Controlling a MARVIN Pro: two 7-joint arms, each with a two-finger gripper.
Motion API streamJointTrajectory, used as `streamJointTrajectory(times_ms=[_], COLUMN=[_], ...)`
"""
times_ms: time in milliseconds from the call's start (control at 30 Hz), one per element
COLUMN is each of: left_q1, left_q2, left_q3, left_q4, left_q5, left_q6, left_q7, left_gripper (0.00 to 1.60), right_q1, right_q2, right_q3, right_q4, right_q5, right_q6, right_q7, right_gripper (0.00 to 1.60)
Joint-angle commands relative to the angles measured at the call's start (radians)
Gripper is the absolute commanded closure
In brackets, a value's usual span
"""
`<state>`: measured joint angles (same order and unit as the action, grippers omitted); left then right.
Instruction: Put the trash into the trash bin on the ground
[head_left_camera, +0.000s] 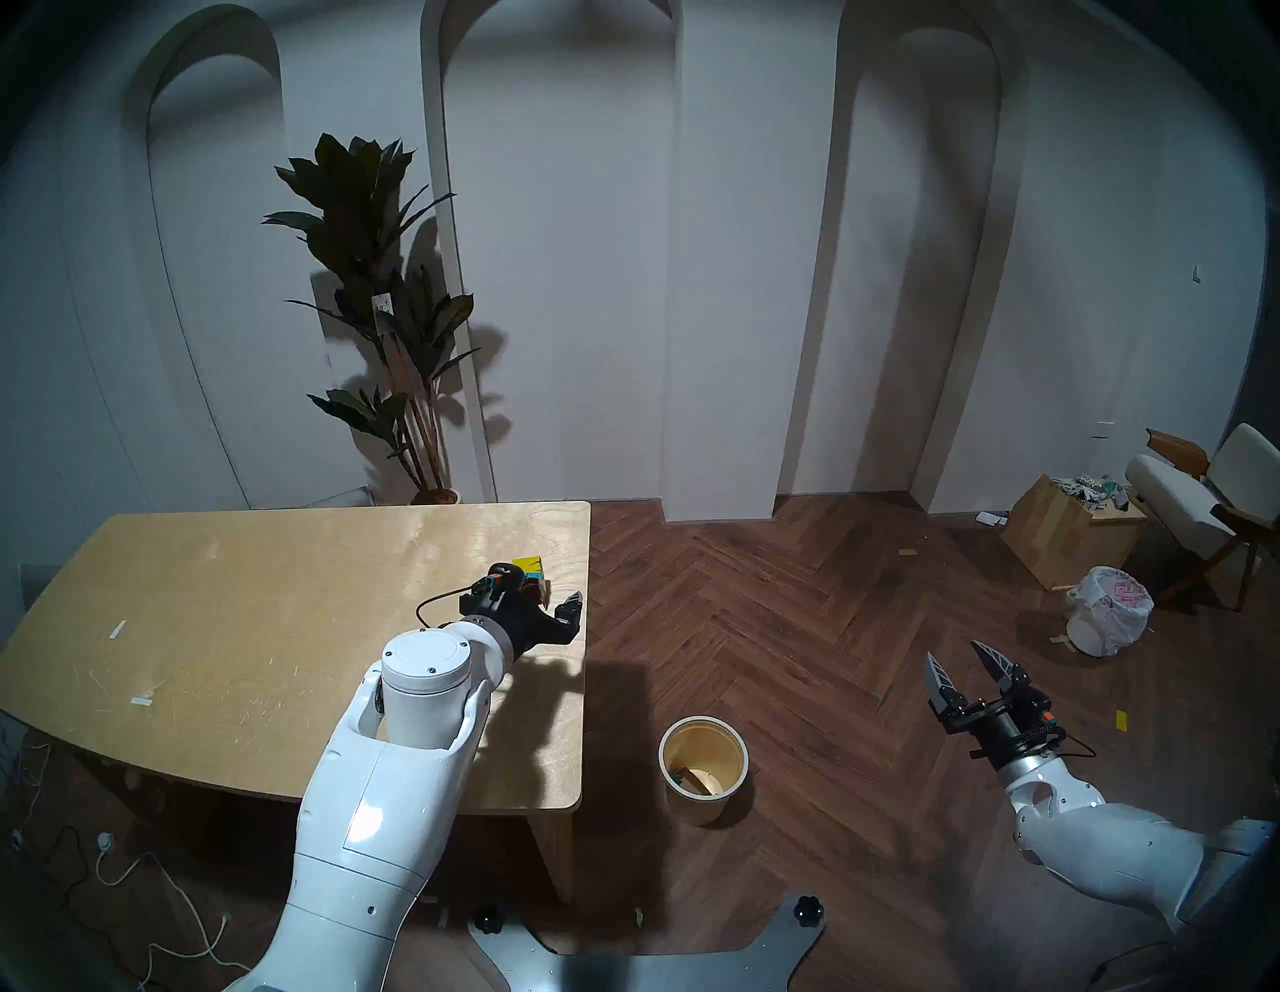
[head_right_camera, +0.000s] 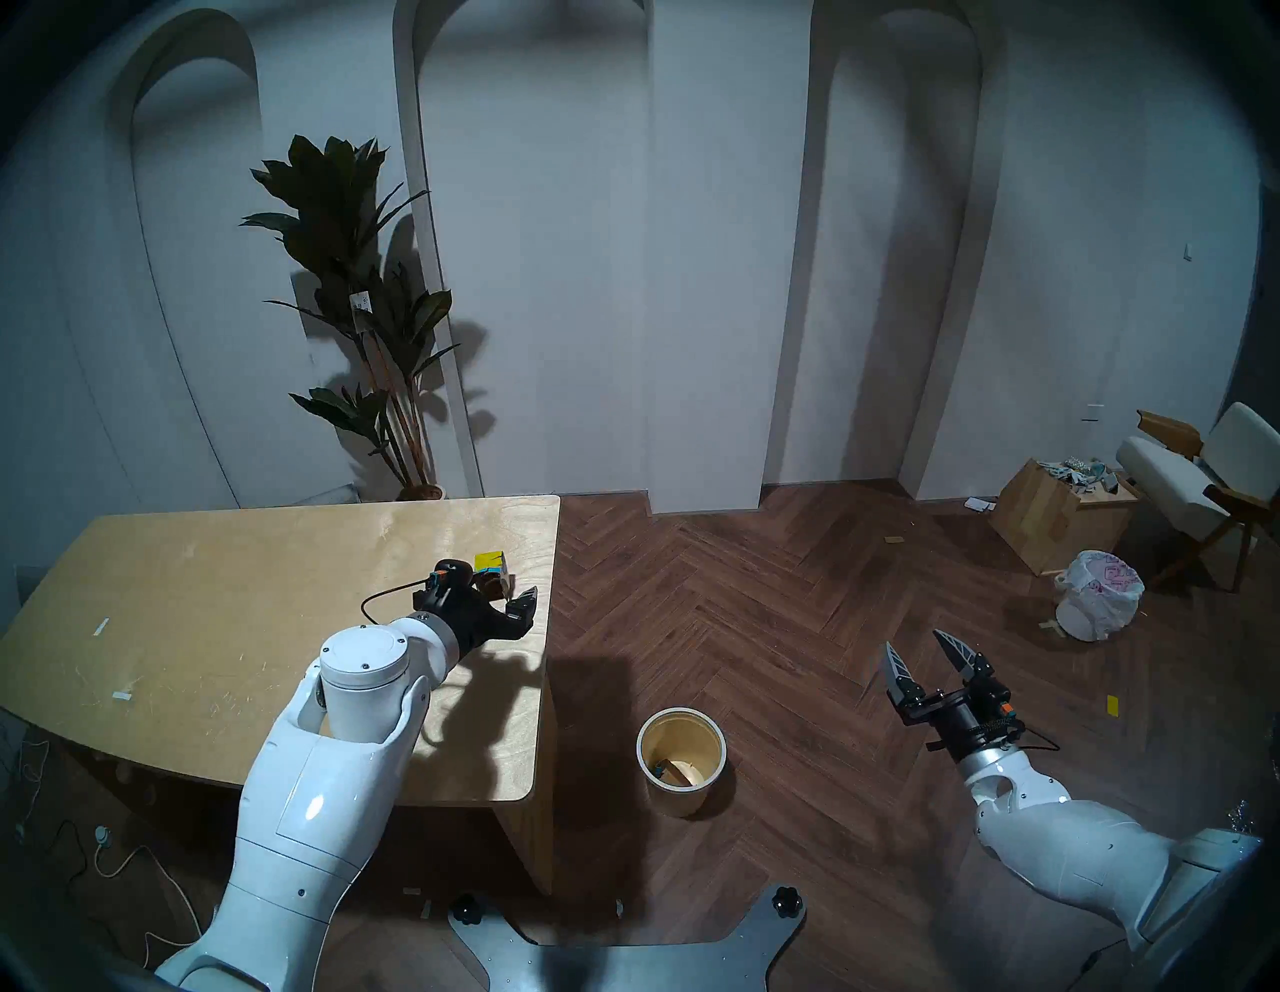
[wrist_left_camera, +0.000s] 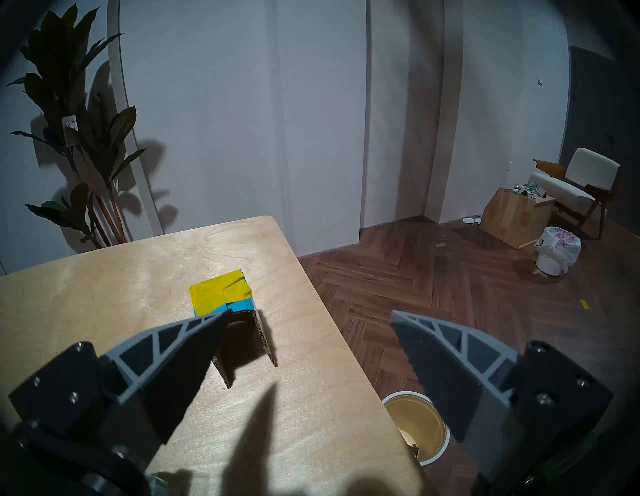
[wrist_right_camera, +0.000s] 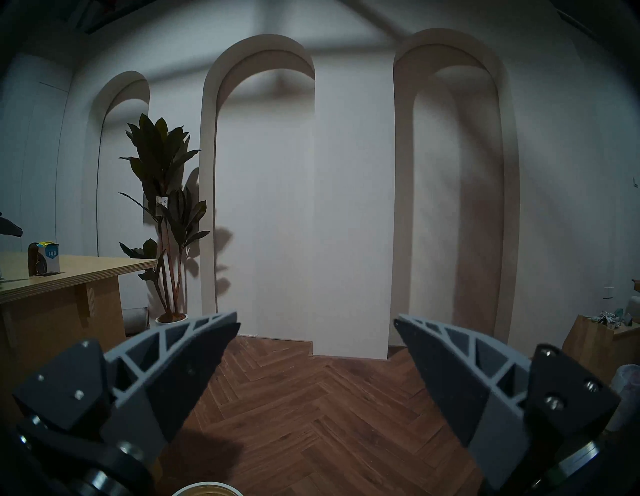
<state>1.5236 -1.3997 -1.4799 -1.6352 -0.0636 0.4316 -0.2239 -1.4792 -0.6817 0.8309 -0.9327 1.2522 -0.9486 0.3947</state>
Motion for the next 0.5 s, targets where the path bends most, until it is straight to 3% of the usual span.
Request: streamJointTrajectory(times_ms=[0, 467], left_q1=[-0.094, -0.176], left_q2=[-0.014, -0.034], left_q3=[-0.01, -0.026], left_q4=[0.014, 0.125], left_q5=[-0.007, -0.029], left_q6=[-0.004, -0.003], left_q7=[0.004, 0.005], left_gripper=[0.0, 0.0], right_q1=[-0.025, -0.079], right_q2=[0.064, 0.128], right_q3=[0.027, 0.053], right_q4=[-0.039, -0.118], right_q5=[0.016, 0.048], right_q6=[-0.011, -0.011], right_q7=[0.007, 0.031], right_gripper=[0.0, 0.0])
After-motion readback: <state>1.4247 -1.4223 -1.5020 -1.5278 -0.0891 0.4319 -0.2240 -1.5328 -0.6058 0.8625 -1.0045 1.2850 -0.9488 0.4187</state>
